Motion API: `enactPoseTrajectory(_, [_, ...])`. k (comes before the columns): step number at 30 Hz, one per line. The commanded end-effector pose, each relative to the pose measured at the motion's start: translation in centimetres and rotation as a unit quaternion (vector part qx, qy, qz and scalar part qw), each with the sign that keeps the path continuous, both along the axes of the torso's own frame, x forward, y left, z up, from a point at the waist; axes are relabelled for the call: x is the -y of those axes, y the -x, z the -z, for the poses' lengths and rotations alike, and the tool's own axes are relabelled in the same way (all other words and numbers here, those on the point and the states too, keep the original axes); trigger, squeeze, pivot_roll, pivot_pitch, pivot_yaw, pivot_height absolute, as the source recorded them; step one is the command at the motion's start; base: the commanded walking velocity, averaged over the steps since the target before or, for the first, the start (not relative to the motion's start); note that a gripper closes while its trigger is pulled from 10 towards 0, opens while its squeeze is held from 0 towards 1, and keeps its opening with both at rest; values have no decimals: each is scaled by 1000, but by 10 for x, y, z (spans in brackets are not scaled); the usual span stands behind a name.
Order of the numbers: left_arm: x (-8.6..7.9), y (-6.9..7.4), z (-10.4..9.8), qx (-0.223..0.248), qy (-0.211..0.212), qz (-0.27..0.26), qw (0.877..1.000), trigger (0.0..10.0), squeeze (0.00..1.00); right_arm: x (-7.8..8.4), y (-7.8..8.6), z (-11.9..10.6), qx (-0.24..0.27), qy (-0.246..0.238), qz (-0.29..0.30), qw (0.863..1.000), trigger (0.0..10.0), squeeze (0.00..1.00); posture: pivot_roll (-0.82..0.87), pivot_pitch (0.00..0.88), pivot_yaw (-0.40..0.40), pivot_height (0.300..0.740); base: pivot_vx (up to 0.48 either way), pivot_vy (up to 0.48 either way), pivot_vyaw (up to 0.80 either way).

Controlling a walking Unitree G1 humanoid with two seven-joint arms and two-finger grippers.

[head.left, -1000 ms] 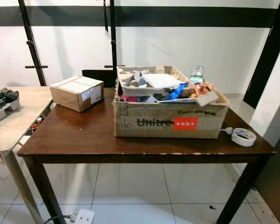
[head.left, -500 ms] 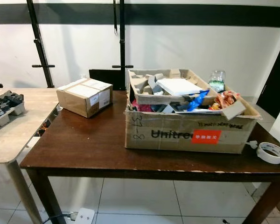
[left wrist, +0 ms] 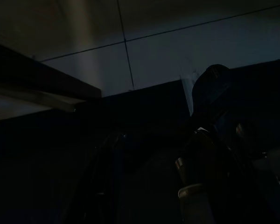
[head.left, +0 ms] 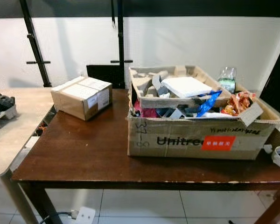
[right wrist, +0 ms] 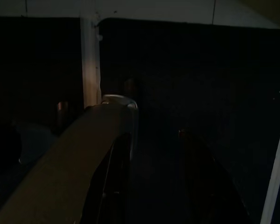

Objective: Picking trash to rubbish bin

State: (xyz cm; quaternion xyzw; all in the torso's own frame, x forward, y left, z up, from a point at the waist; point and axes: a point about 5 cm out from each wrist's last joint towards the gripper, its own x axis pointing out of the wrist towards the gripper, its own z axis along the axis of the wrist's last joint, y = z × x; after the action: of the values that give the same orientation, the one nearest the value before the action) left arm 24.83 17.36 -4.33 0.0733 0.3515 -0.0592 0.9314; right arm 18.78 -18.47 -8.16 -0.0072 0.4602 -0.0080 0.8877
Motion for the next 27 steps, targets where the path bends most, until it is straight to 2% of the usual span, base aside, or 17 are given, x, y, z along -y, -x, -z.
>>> enactPoseTrajectory(1, [-2, 7, 5, -11, 1, -2, 1000, 10000, 0, 0, 7, 4, -13, -4, 7, 1000, 10000, 0, -84, 129, 28, 740, 0, 0, 0])
enactPoseTrajectory(16, [-1, 8, 5, -13, 11, -5, 1000, 10000, 0, 2, 7, 3, -6, -1, 6, 1000, 10000, 0, -88, 134, 26, 740, 0, 0, 0])
enactPoseTrajectory(20, [-2, 7, 5, -10, 19, -15, 1000, 10000, 0, 0, -8, -7, 62, -24, 14, 998, 10000, 0, -89, 133, 23, 740, 0, 0, 0])
enactPoseTrajectory(23, [-1, 7, 4, -9, 19, -15, 1000, 10000, 0, -2, -17, -12, 85, -30, 6, 996, 10000, 0, -90, 134, 22, 740, 0, 0, 0])
enactPoseTrajectory(27, [-2, 6, 4, -7, 18, -15, 1000, 10000, 0, -2, -28, -18, 92, -26, 0, 995, 10000, 0, -93, 133, 13, 740, 0, 0, 0])
